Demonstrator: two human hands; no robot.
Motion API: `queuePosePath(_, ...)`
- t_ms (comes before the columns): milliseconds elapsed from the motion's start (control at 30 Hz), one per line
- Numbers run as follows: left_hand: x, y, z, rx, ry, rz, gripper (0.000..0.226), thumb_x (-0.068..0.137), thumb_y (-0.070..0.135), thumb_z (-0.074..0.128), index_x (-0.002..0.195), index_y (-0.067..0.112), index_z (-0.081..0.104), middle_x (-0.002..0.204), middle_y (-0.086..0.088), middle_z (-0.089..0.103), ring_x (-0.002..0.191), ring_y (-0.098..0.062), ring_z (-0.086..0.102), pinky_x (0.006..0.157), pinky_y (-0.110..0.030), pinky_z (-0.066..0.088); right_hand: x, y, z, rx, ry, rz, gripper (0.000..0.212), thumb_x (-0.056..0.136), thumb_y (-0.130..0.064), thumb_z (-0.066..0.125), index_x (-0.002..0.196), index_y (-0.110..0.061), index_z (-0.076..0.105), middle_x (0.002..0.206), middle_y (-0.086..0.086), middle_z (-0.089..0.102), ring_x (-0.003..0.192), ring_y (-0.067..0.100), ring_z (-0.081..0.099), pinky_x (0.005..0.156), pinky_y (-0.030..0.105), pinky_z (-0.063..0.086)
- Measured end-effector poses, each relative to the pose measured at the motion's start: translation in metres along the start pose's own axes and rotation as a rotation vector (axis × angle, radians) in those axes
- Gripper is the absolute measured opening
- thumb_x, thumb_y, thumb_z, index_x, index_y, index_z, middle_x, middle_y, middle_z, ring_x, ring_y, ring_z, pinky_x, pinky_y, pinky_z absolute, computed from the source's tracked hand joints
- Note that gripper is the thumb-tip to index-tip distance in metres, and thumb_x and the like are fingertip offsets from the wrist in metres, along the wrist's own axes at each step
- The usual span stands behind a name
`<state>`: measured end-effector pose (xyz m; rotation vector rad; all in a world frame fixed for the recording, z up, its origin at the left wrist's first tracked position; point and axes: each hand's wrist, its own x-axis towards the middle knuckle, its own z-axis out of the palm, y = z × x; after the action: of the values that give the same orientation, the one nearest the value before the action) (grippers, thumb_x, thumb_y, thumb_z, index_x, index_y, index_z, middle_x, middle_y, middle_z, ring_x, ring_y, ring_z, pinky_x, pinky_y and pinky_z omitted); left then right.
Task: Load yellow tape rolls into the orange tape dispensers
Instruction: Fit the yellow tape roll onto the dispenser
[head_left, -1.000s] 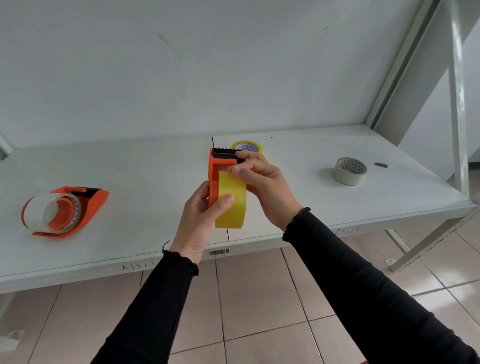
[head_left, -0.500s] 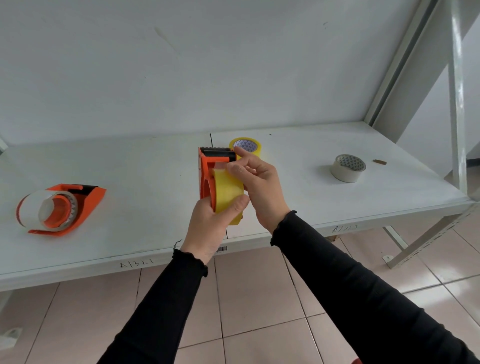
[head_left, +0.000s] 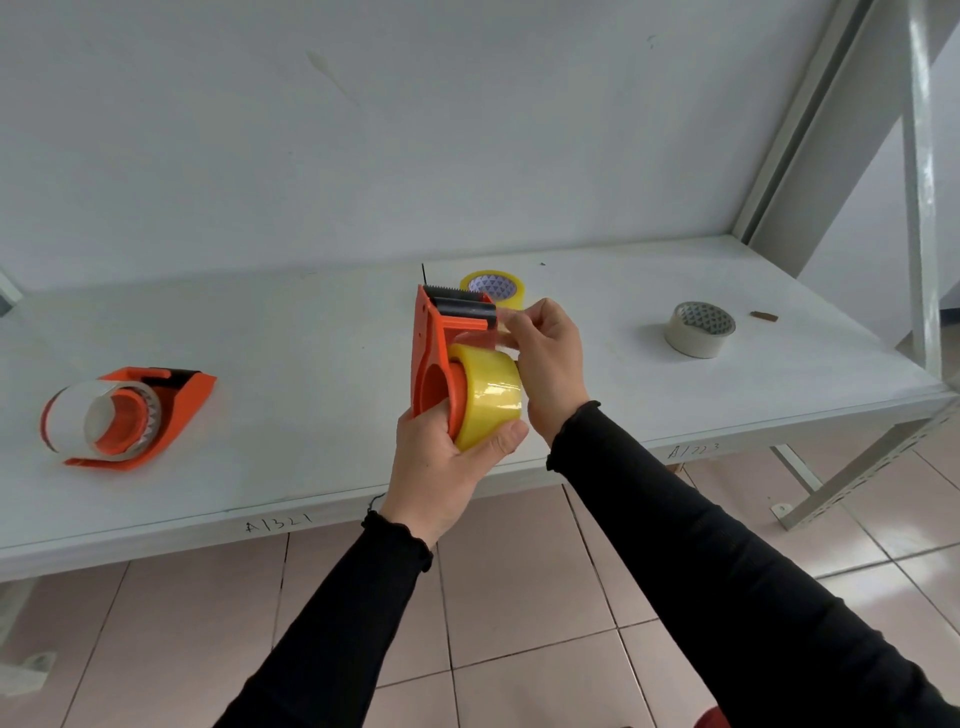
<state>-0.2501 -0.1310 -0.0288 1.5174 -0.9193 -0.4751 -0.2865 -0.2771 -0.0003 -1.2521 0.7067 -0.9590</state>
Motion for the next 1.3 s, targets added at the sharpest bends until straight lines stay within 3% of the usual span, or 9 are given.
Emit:
queuePosePath(133, 0.0, 0.007, -0.003, -0.041, -0.082, -0.061, 0.031, 0.079, 0.041, 0.074, 0.089, 0.012, 0.071, 0.074, -0.004, 0.075, 0.069, -0.012, 0.073, 0.064, -0.016, 0.052, 0.005, 0.001, -0.004, -0.076, -0.01, -0.152, 0.025, 0.097, -0.013, 0.062, 0.076, -0.015, 0.048, 0.094, 0.013, 0.073, 0.083, 0.031, 0.069, 0.069, 0.044, 0.054)
queuePosePath(233, -0.002, 0.006, -0.003, -0.022, -0.155, -0.091, 0.028, 0.082, 0.039, 0.074, 0.088, 0.011, 0.072, 0.074, -0.006, 0.076, 0.071, -0.013, 0.074, 0.067, -0.018, 0.053, 0.009, 0.0, -0.009, -0.121, -0.031, -0.22, 0.022, 0.095, -0.013, 0.064, 0.076, -0.01, 0.054, 0.079, 0.006, 0.065, 0.076, 0.021, 0.056, 0.069, 0.037, 0.045)
queuePosePath(367, -0.006, 0.005, -0.001, -0.029, -0.23, -0.113, 0.026, 0.087, 0.036, 0.071, 0.091, 0.01, 0.072, 0.078, -0.007, 0.077, 0.076, -0.014, 0.075, 0.07, -0.021, 0.055, 0.014, -0.003, -0.013, -0.163, -0.031, -0.238, 0.025, 0.095, -0.012, 0.065, 0.083, 0.007, 0.054, 0.077, 0.026, 0.064, 0.07, 0.02, 0.054, 0.065, 0.036, 0.045)
queuePosePath(467, -0.005, 0.007, -0.004, -0.098, -0.246, -0.136, 0.03, 0.086, 0.036, 0.07, 0.093, 0.006, 0.072, 0.081, -0.011, 0.077, 0.08, -0.016, 0.074, 0.073, -0.02, 0.054, 0.021, -0.005, -0.011, -0.238, -0.038, -0.243, 0.022, 0.097, -0.016, 0.061, 0.081, -0.003, 0.054, 0.074, 0.005, 0.072, 0.068, 0.019, 0.063, 0.066, 0.046, 0.053)
queuePosePath(700, -0.002, 0.016, -0.014, -0.237, -0.187, -0.12, 0.06, 0.063, 0.069, 0.072, 0.08, 0.011, 0.072, 0.076, -0.003, 0.076, 0.079, -0.009, 0.073, 0.074, -0.016, 0.054, 0.049, -0.032, 0.011, -0.343, -0.133, -0.168, 0.017, 0.101, -0.02, 0.054, 0.086, -0.012, 0.051, 0.078, 0.011, 0.079, 0.071, 0.038, 0.075, 0.068, 0.051, 0.06)
queuePosePath(967, -0.001, 0.019, -0.023, -0.273, -0.105, -0.097, 0.068, 0.062, 0.073, 0.069, 0.085, 0.009, 0.07, 0.07, -0.005, 0.075, 0.067, -0.017, 0.074, 0.068, -0.023, 0.057, 0.091, -0.048, 0.022, -0.263, -0.148, 0.118, 0.008, 0.103, -0.009, 0.045, 0.095, -0.008, 0.044, 0.067, 0.011, 0.071, 0.039, 0.019, 0.055, 0.037, 0.018, 0.04)
queuePosePath(1067, 0.0, 0.02, -0.024, -0.255, -0.09, -0.052, 0.058, 0.068, 0.065, 0.071, 0.083, 0.009, 0.07, 0.067, -0.004, 0.074, 0.065, -0.016, 0.073, 0.068, -0.023, 0.056, 0.101, -0.041, 0.02, -0.209, -0.167, 0.272, 0.014, 0.097, -0.005, 0.051, 0.084, -0.011, 0.052, 0.065, 0.006, 0.06, 0.047, 0.016, 0.055, 0.043, 0.019, 0.046)
queuePosePath(1200, 0.005, 0.023, -0.033, -0.274, -0.007, 0.05, 0.047, 0.082, 0.048, 0.064, 0.065, 0.005, 0.068, 0.067, -0.003, 0.071, 0.07, -0.014, 0.069, 0.073, -0.017, 0.051, 0.073, -0.007, 0.019, -0.252, -0.47, 0.451, 0.015, 0.1, -0.009, 0.051, 0.113, -0.014, 0.057, 0.092, 0.008, 0.065, 0.061, 0.006, 0.068, 0.056, 0.018, 0.055)
queuePosePath(1300, 0.013, 0.023, -0.038, -0.337, 0.06, 0.075, 0.052, 0.082, 0.056, 0.062, 0.059, 0.009, 0.069, 0.067, -0.003, 0.071, 0.075, -0.019, 0.068, 0.08, -0.023, 0.052, 0.043, 0.013, 0.026, 0.083, -0.597, 0.525, 0.022, 0.106, -0.013, 0.042, 0.117, 0.0, 0.056, 0.11, 0.019, 0.071, 0.083, 0.017, 0.072, 0.074, 0.023, 0.059)
